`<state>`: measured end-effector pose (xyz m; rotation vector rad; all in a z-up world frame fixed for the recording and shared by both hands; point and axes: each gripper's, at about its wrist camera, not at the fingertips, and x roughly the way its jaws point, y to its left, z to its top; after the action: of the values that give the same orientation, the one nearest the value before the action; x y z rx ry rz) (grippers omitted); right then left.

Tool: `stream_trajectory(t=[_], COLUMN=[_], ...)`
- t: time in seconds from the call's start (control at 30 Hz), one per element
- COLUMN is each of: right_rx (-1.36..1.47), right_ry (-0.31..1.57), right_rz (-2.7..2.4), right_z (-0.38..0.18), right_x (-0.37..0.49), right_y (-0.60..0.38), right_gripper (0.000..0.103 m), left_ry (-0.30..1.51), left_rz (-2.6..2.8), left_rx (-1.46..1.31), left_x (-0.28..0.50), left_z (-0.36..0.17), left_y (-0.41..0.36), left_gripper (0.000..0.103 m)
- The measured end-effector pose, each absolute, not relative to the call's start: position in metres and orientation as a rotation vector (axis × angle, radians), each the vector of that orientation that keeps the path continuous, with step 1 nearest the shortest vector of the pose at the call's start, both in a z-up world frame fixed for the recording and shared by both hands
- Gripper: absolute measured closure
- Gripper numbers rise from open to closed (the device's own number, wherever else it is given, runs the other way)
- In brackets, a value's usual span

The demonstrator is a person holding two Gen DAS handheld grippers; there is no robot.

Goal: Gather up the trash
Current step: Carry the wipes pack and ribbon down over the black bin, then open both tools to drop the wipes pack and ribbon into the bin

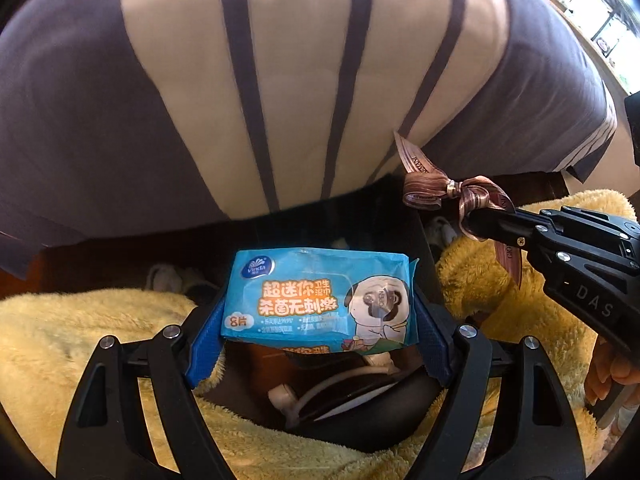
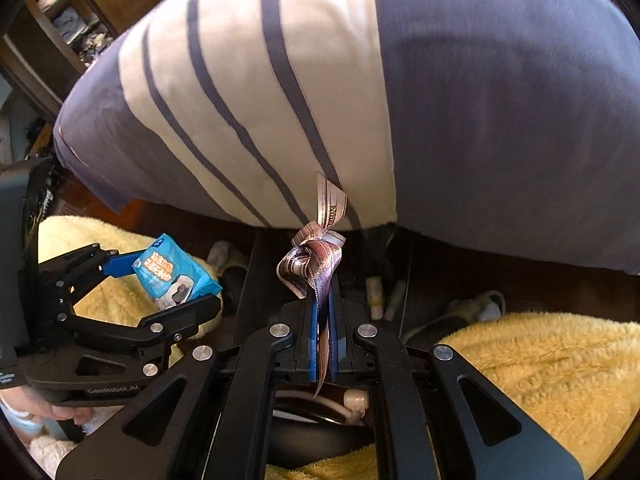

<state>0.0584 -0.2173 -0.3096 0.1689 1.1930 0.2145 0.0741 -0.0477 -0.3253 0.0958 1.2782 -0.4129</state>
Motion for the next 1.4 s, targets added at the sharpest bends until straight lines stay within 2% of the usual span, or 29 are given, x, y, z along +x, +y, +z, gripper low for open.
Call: stream_trajectory(t=[0.17, 0.5, 0.57, 0.6, 0.63, 0.67, 0.83, 1.03, 1.2, 1.4], right_rx=[0.176, 0.211, 0.218, 0.223, 0.225, 0.224, 0.224, 0.211, 0.216, 0.225], right_ry=[1.244, 1.289, 1.290, 1.291, 1.292, 1.289, 1.264, 1.203, 1.155, 1.099], right_rz=[0.224, 0.226, 0.229, 0.232, 0.233, 0.233, 0.229, 0.203, 0.172, 0.137], right_z=[-0.320, -0.324, -0.324, -0.324, -0.324, -0.327, -0.318, -0.302, -0.286, -0.267], right_x=[0.064, 0.080, 0.080, 0.081, 0.082, 0.083, 0.082, 0.078, 0.075, 0.070], right_y=[-0.214, -0.218, -0.218, -0.219, -0.220, -0.220, -0.217, -0.221, -0.230, -0.243], right_gripper=[0.096, 0.095, 0.092, 0.083, 0.068, 0.062, 0.055, 0.024, 0.015, 0.013], left_ry=[1.327, 1.373, 1.372, 1.369, 1.366, 1.363, 1.349, 1.328, 1.284, 1.230], left_rz=[-0.432, -0.435, -0.433, -0.430, -0.428, -0.426, -0.426, -0.440, -0.445, -0.449], left_rx=[0.098, 0.093, 0.096, 0.098, 0.100, 0.100, 0.104, 0.097, 0.093, 0.078], left_x=[0.079, 0.082, 0.082, 0.082, 0.080, 0.080, 0.077, 0.074, 0.071, 0.070], left_z=[-0.338, -0.352, -0.352, -0.351, -0.350, -0.349, -0.345, -0.335, -0.319, -0.295], left_y=[-0.055, -0.057, -0.056, -0.057, -0.057, -0.057, -0.056, -0.055, -0.055, -0.051], left_gripper=[0.026, 0.018, 0.017, 0.017, 0.016, 0.016, 0.010, 0.008, 0.008, 0.008])
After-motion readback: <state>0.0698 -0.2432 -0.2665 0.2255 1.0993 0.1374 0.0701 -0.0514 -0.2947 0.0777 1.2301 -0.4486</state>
